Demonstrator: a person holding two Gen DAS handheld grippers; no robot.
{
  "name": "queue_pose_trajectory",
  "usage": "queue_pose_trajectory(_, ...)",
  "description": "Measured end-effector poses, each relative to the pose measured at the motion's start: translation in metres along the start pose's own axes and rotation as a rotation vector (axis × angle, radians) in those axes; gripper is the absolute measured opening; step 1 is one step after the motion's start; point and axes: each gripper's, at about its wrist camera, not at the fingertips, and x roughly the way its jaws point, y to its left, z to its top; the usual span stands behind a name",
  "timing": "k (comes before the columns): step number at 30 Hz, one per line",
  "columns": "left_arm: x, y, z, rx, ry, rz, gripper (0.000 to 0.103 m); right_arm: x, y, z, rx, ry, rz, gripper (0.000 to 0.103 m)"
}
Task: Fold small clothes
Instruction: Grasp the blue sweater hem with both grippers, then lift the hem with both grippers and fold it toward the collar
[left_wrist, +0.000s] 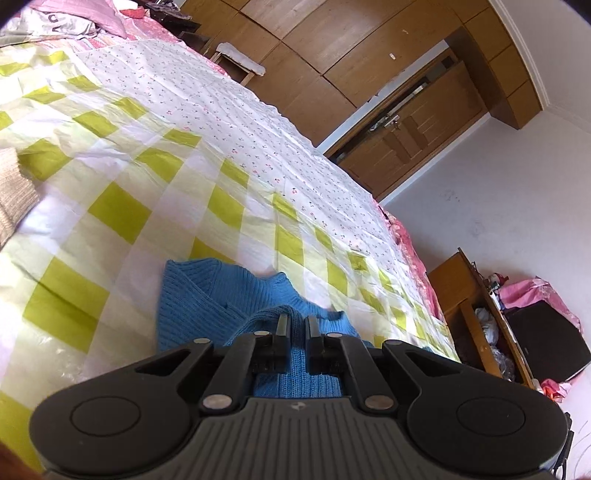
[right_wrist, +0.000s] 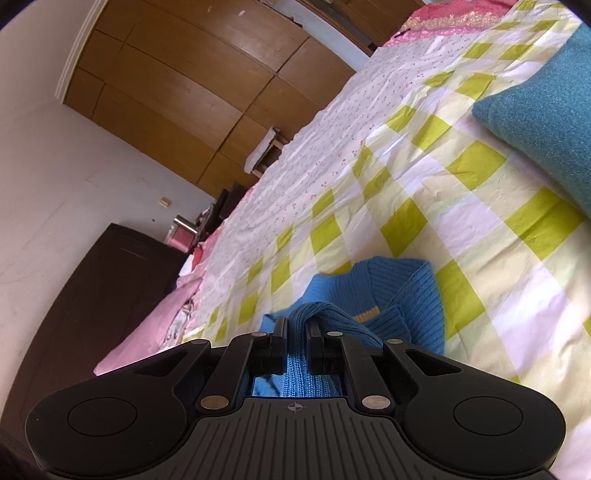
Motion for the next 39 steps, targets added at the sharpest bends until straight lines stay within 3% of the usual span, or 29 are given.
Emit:
queue_pose_trajectory(8, 0.034, 0.031, 0.006, -0.076, 0.010, 0.063, 0.013, 0.049, -0.018, 0.010, 0.029, 0.033, -0.074, 0.011)
queue_pose_trajectory(15, 0.037, 0.044, 0.012, -0.160, -0.052, 0.069, 0.013, 0.064, -0.015, 0.019, 0.045, 0.025, -0.075, 0.015)
queue_pose_trajectory(17, 0.036, 0.047, 0.015, -0.181, -0.072, 0.074, 0.013, 0.068, -0.013, 0.022, 0.051, 0.026, -0.069, 0.017)
queue_pose_trajectory(21, 0.035, 0.050, 0.020, -0.191, -0.096, 0.095, 0.013, 0.075, -0.011, 0.026, 0.073, 0.022, -0.058, 0.032)
queue_pose_trajectory(23, 0.033, 0.045, 0.019, -0.142, -0.090, 0.095, 0.013, 0.075, -0.012, 0.026, 0.072, 0.014, -0.057, 0.034)
queue_pose_trajectory(25, 0.032, 0.037, 0.017, -0.070, -0.072, 0.101, 0.013, 0.074, -0.013, 0.027, 0.067, 0.008, -0.067, 0.041)
queue_pose_trajectory(32, 0.039, -0.002, 0.004, 0.290, 0.000, 0.204, 0.015, 0.062, -0.018, 0.034, 0.070, -0.035, -0.069, 0.042)
queue_pose_trajectory(39, 0.036, -0.029, -0.023, 0.585, 0.056, 0.218, 0.028, 0.047, -0.011, 0.016, -0.057, -0.005, -0.125, 0.042)
